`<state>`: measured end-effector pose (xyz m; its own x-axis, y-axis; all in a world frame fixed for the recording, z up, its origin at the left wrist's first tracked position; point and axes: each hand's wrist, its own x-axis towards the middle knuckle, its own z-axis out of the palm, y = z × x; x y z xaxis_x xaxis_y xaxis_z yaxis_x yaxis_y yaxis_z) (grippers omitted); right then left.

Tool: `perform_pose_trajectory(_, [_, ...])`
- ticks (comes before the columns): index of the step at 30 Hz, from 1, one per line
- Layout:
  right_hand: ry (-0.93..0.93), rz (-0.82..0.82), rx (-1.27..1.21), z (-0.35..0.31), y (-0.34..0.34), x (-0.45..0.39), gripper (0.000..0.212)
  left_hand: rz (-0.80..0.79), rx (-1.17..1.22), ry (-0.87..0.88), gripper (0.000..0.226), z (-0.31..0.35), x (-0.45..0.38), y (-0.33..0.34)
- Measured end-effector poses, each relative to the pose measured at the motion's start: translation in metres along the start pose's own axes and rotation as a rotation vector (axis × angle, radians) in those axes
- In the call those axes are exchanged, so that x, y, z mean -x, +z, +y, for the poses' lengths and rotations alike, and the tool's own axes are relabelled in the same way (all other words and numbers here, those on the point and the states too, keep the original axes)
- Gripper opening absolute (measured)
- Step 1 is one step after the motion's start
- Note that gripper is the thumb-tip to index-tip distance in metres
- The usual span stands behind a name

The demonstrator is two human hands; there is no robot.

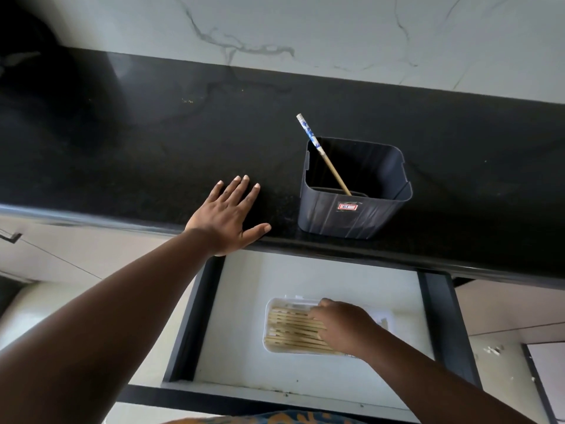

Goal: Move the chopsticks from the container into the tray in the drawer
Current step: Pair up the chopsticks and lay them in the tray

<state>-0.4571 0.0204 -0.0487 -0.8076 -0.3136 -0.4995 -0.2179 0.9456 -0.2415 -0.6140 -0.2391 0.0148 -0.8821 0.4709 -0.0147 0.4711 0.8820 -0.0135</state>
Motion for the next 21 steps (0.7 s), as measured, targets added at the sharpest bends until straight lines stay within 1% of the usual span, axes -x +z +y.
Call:
perform_pose_trajectory(3, [0.032,0.030,-0.127,0.004,-0.036,0.013,0.034,0.004,0.007,-0.002,0.096,0.000,0.001,0.000])
perform_pose_trajectory(5, [0.054,0.072,-0.242,0.003,-0.072,0.026,0.029,0.006,0.016,-0.004,0.096,-0.001,0.000,-0.001])
perform_pose_trajectory(7, [0.045,0.128,-0.431,-0.005,-0.111,0.043,0.023,0.005,0.019,-0.006,0.097,-0.001,-0.001,-0.001])
perform_pose_trajectory(10, [-0.100,0.197,-0.790,-0.025,-0.173,0.062,0.024,0.004,0.013,-0.005,0.097,0.001,0.001,0.002])
perform_pose_trajectory(11, [-0.138,0.253,-0.874,-0.030,-0.187,0.062,0.024,-0.022,0.017,-0.004,0.097,0.003,0.004,0.007])
perform_pose_trajectory(12, [-0.162,0.362,-0.901,-0.034,-0.206,0.061,0.020,-0.008,0.013,-0.009,0.097,0.002,0.004,0.007])
perform_pose_trajectory(13, [-0.154,0.492,-0.858,-0.036,-0.224,0.056,0.014,0.005,0.011,-0.013,0.097,0.001,0.005,0.006])
perform_pose_trajectory(15, [-0.062,0.705,-0.700,-0.034,-0.248,0.037,0.002,0.015,0.023,-0.018,0.098,0.001,0.003,0.004])
perform_pose_trajectory(16, [0.012,0.770,-0.595,-0.031,-0.257,0.027,0.004,0.026,0.025,-0.014,0.098,0.000,0.001,0.003])
perform_pose_trajectory(17, [0.089,0.789,-0.513,-0.027,-0.262,0.016,0.005,0.033,0.028,-0.013,0.099,0.000,0.000,0.003])
perform_pose_trajectory(18, [0.158,0.770,-0.453,-0.024,-0.264,0.006,0.006,0.038,0.036,-0.012,0.099,0.000,-0.001,0.003])
perform_pose_trajectory(21, [0.277,0.634,-0.312,-0.018,-0.259,-0.018,0.028,0.052,0.049,-0.015,0.099,-0.001,-0.001,0.005])
